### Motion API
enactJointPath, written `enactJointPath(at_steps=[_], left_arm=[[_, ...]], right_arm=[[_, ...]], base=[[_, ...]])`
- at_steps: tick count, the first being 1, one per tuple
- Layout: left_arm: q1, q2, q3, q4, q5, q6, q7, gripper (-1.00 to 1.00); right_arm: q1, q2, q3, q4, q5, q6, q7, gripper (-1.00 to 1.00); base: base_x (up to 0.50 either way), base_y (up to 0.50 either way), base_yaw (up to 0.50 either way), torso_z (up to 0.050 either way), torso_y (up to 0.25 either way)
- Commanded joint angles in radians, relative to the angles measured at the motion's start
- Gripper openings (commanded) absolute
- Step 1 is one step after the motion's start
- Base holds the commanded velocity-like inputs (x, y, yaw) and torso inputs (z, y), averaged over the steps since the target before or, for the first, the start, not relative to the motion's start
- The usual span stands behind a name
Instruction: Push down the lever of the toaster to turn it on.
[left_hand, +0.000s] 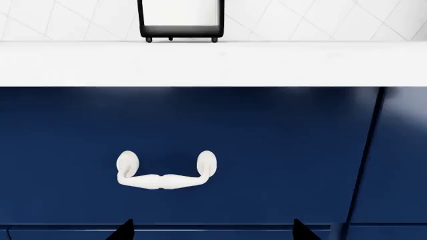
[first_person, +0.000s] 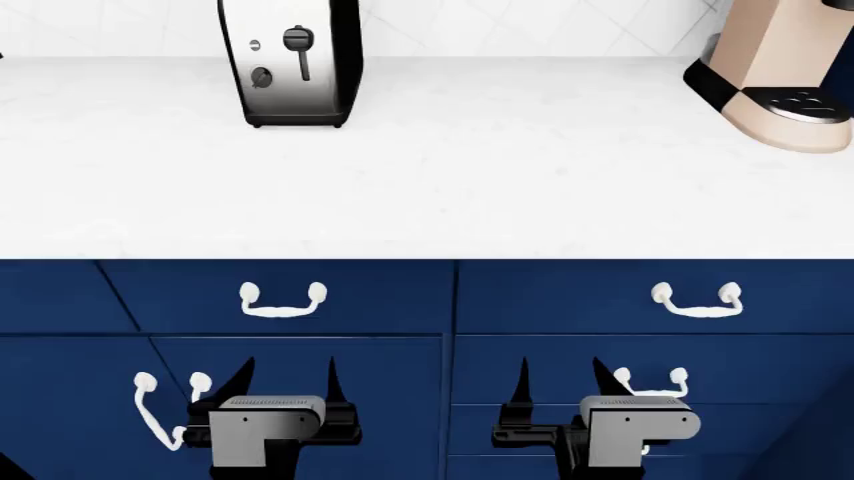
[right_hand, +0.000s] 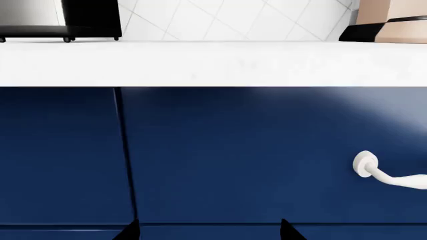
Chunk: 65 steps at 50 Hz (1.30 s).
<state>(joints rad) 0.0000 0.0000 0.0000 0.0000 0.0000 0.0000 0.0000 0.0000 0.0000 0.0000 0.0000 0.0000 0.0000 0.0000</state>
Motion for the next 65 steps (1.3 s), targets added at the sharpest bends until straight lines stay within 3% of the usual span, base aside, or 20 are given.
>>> enactJointPath(at_steps=[1, 12, 24, 43, 49, 65], left_arm=[[0.001, -0.015, 0.02, 0.001, -0.018, -0.002, -0.016, 1.0], [0.008, -0.051, 0.065, 0.059, -0.082, -0.063, -0.023, 1.0], [-0.107, -0.11, 0.067, 0.282, -0.153, -0.33, -0.018, 1.0], [-0.507, -0.158, -0.002, 0.417, -0.351, -0.815, -0.019, 1.0], [-0.603, -0.168, -0.02, 0.375, -0.375, -0.854, -0.014, 1.0], [-0.583, -0.182, -0.025, 0.366, -0.379, -0.83, -0.02, 1.0]], right_arm=[[0.0, 0.016, -0.018, 0.002, 0.015, 0.001, 0.02, 1.0], [0.008, 0.049, -0.062, 0.015, 0.039, 0.012, 0.053, 1.0], [0.112, 0.095, -0.066, -0.09, 0.066, 0.17, 0.057, 1.0], [0.403, 0.194, -0.017, -0.244, 0.142, 0.518, 0.035, 1.0], [0.485, 0.218, -0.009, -0.257, 0.161, 0.594, 0.024, 1.0], [0.497, 0.229, -0.042, -0.268, 0.152, 0.619, 0.031, 1.0]], base=[[0.0, 0.0, 0.0, 0.0, 0.0], [0.0, 0.0, 0.0, 0.014, 0.0], [0.0, 0.0, 0.0, 0.05, 0.0], [0.0, 0.0, 0.0, 0.05, 0.0], [0.0, 0.0, 0.0, 0.05, 0.0], [0.0, 0.25, 0.0, 0.015, 0.0]])
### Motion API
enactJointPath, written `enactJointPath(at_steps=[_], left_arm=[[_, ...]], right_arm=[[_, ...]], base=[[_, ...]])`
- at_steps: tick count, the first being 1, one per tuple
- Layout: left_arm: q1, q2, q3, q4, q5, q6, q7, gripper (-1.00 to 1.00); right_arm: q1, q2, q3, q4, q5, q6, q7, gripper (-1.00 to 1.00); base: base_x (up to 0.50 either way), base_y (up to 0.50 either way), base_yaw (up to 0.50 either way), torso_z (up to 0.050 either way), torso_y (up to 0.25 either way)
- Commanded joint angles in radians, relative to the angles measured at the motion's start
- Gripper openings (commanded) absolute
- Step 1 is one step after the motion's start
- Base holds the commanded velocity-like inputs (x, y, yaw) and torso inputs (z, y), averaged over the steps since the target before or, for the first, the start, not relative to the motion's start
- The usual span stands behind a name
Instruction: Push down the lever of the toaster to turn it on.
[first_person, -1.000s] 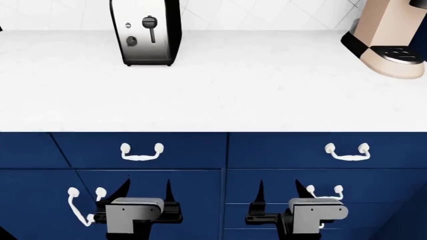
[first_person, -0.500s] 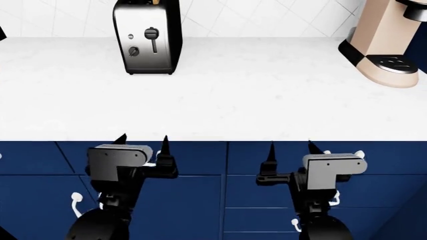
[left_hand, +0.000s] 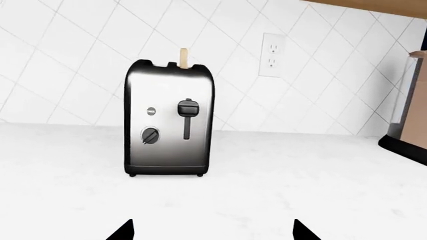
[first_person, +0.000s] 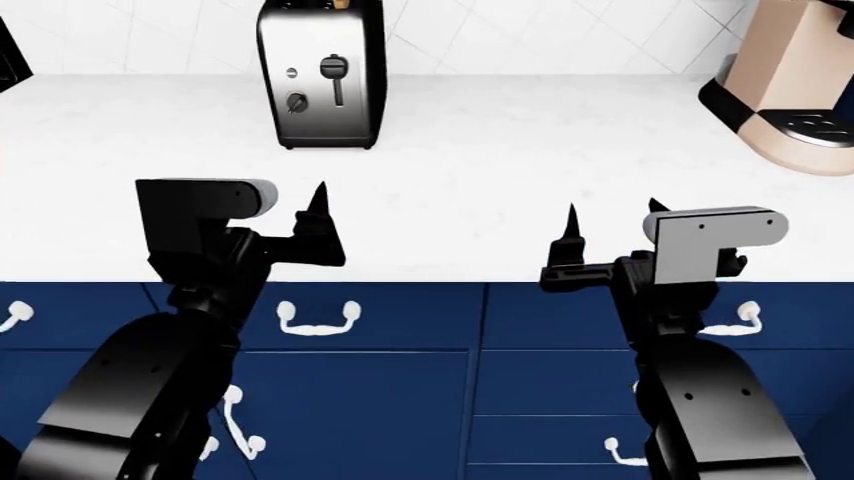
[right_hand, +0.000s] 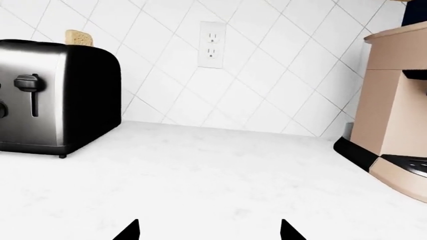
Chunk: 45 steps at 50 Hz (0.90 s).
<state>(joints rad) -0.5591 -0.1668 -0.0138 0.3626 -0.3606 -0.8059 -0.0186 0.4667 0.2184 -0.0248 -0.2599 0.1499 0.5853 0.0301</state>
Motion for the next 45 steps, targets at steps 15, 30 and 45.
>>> enactJointPath(at_steps=[15, 30, 45], left_arm=[[-0.015, -0.027, -0.009, 0.028, -0.029, -0.032, -0.012, 1.0], [-0.008, -0.037, -0.003, 0.048, -0.038, -0.036, -0.02, 1.0], [-0.007, -0.041, 0.007, 0.031, -0.041, -0.019, -0.021, 1.0]], right_arm=[[0.037, 0.015, -0.021, -0.035, 0.017, 0.062, 0.006, 1.0], [0.018, 0.016, -0.028, -0.026, 0.021, 0.034, 0.008, 1.0], [0.012, 0.018, -0.027, -0.015, 0.029, 0.02, 0.014, 1.0]], base=[[0.0, 0.5, 0.0, 0.0, 0.0], [0.0, 0.5, 0.0, 0.0, 0.0], [0.0, 0.49, 0.0, 0.0, 0.0]])
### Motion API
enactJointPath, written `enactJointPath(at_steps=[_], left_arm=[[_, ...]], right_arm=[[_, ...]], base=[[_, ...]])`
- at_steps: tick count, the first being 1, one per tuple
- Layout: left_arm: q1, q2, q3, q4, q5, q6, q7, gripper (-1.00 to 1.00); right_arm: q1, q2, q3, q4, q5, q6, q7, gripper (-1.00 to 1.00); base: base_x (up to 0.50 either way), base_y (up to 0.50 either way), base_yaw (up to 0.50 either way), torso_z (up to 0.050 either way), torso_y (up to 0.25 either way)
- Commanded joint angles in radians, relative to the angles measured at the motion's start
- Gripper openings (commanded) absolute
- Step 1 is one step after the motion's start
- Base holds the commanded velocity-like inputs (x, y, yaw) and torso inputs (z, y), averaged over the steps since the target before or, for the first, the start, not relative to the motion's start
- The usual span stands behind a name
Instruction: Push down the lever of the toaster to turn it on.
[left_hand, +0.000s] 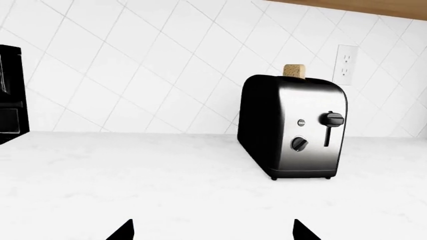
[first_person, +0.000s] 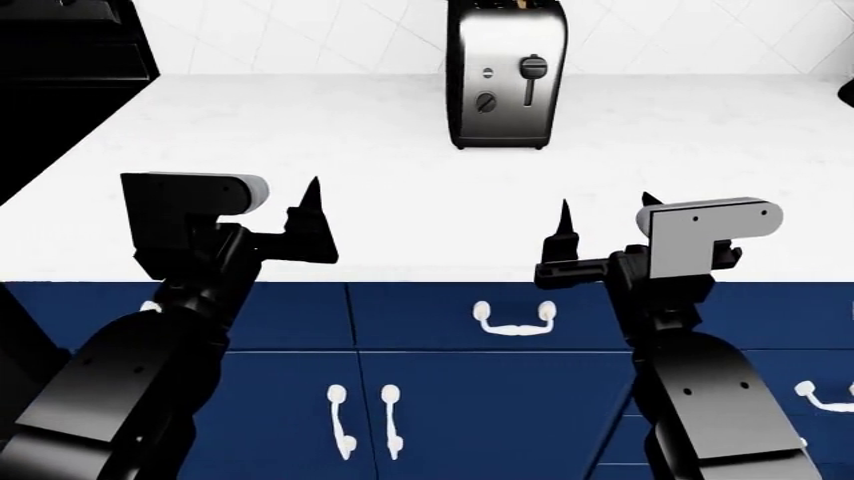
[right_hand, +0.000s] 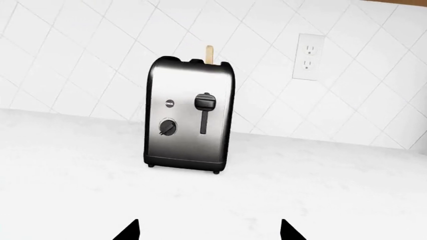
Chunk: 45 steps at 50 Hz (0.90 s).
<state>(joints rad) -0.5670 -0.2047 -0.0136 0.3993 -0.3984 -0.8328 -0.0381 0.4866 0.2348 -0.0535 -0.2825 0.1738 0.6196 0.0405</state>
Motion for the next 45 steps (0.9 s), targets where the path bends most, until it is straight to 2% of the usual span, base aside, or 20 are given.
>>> enactJointPath(at_steps=[1, 8, 45], left_arm=[[0.0, -0.003, 0.008, -0.006, -0.004, 0.008, -0.002, 1.0], [0.003, -0.004, 0.013, -0.007, -0.006, 0.011, -0.005, 1.0], [-0.001, -0.016, 0.027, -0.012, -0.021, 0.02, -0.021, 1.0]], right_arm=[[-0.008, 0.0, 0.006, 0.005, 0.01, -0.016, 0.004, 1.0], [-0.007, 0.004, 0.005, -0.003, 0.019, -0.002, 0.004, 1.0], [0.002, 0.013, -0.002, 0.006, 0.036, -0.005, 0.017, 1.0]], base=[[0.0, 0.19, 0.0, 0.0, 0.0], [0.06, 0.0, 0.0, 0.0, 0.0], [0.32, 0.0, 0.0, 0.0, 0.0]])
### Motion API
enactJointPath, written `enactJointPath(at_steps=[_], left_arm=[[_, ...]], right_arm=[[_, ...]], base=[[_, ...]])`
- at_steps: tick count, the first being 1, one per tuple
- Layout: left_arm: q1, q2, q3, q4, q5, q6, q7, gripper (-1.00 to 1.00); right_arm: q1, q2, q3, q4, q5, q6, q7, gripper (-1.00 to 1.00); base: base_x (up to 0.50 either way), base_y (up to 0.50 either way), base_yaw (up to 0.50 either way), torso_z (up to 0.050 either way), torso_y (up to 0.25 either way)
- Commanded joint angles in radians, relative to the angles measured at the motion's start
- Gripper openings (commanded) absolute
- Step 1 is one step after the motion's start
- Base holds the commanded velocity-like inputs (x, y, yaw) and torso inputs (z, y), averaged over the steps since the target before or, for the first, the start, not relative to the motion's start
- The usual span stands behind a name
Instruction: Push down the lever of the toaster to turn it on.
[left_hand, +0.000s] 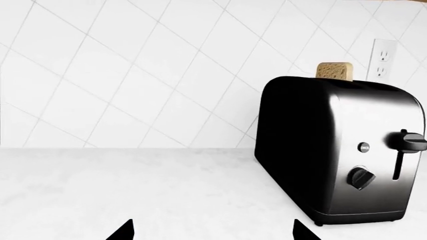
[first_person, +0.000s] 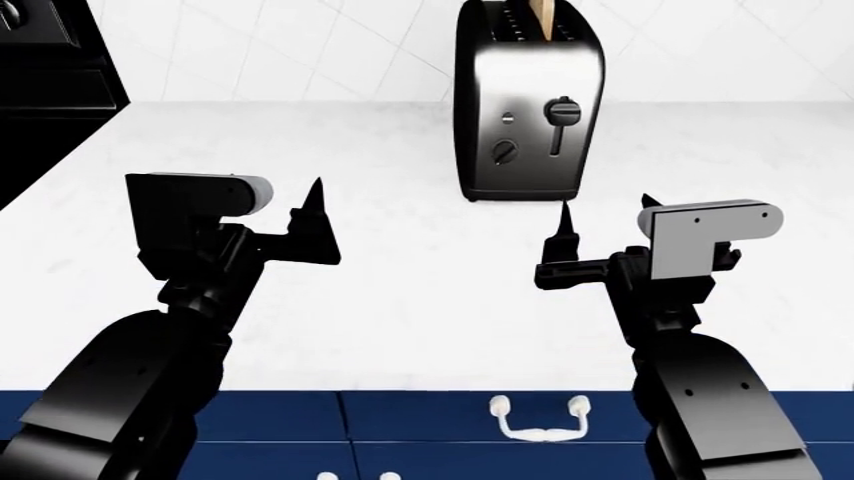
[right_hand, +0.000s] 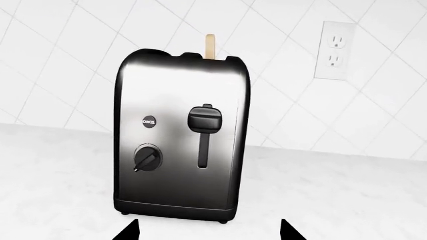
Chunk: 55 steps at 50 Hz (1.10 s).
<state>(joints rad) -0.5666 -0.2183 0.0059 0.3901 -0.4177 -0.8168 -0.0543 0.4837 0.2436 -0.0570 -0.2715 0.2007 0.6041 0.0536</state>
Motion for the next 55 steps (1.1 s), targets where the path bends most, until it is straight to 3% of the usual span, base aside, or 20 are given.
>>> enactJointPath(at_steps=[1, 15, 45, 46, 55], left_arm=[[-0.001, -0.003, 0.008, -0.003, -0.003, 0.004, -0.005, 1.0], [-0.002, -0.009, 0.011, 0.001, -0.01, 0.005, -0.01, 1.0], [-0.004, -0.017, 0.023, -0.006, -0.023, 0.015, -0.019, 1.0], [-0.003, -0.017, 0.024, -0.006, -0.023, 0.016, -0.02, 1.0], [-0.007, -0.018, 0.031, -0.002, -0.026, 0.012, -0.025, 1.0]], right_arm=[[0.003, 0.004, 0.0, 0.001, 0.008, 0.003, 0.004, 1.0], [-0.003, 0.005, -0.004, 0.007, 0.011, -0.011, 0.008, 1.0], [0.097, 0.047, 0.006, -0.113, 0.022, 0.079, 0.036, 1.0], [0.105, 0.048, 0.006, -0.116, 0.022, 0.083, 0.037, -1.0], [0.2, 0.039, -0.034, -0.06, 0.016, 0.086, 0.025, -1.0]], base=[[0.32, 0.0, 0.0, 0.0, 0.0], [0.32, 0.0, 0.0, 0.0, 0.001], [0.0, 0.0, 0.0, 0.0, 0.0], [0.0, 0.0, 0.0, 0.0, 0.0], [0.0, 0.0, 0.0, 0.0, 0.0]])
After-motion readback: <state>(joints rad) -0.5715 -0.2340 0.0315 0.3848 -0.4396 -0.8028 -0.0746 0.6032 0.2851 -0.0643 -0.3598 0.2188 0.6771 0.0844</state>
